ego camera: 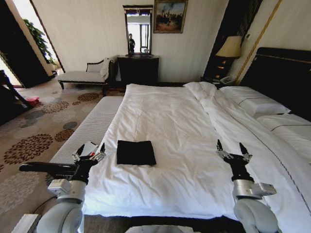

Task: Fold the clothes on the bed.

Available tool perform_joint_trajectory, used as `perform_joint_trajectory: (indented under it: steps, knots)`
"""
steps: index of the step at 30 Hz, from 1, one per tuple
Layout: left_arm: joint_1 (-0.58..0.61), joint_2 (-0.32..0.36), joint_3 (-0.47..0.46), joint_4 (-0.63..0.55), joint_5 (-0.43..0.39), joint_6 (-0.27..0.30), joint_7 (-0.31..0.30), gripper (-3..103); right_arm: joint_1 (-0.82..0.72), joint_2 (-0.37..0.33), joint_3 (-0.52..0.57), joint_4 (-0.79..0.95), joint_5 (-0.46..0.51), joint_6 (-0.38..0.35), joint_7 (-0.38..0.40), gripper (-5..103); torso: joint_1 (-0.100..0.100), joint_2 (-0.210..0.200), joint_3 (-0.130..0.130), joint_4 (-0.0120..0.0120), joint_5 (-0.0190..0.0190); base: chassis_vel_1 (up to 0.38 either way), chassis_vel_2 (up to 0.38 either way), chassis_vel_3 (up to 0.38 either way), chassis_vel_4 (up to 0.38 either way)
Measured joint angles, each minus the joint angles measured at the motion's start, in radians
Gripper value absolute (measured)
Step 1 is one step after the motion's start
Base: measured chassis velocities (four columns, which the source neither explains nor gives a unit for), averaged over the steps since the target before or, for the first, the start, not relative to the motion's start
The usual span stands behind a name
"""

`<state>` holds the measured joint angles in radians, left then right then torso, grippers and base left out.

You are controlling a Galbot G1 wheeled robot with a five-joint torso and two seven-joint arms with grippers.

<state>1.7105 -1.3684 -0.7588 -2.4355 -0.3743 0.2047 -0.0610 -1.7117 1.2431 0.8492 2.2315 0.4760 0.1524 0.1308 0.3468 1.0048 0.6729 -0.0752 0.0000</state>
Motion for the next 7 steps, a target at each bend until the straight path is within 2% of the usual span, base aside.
perform_joint_trajectory:
  steps: [7]
  knots:
    - [-0.001,0.002,0.0,0.0,-0.001,0.001,-0.001,100,0.001,-0.001,-0.001,-0.001,0.001,0.0,0.0,100,0.0,0.0,0.0,0.0,0.0,0.0,0.0,0.0,0.0]
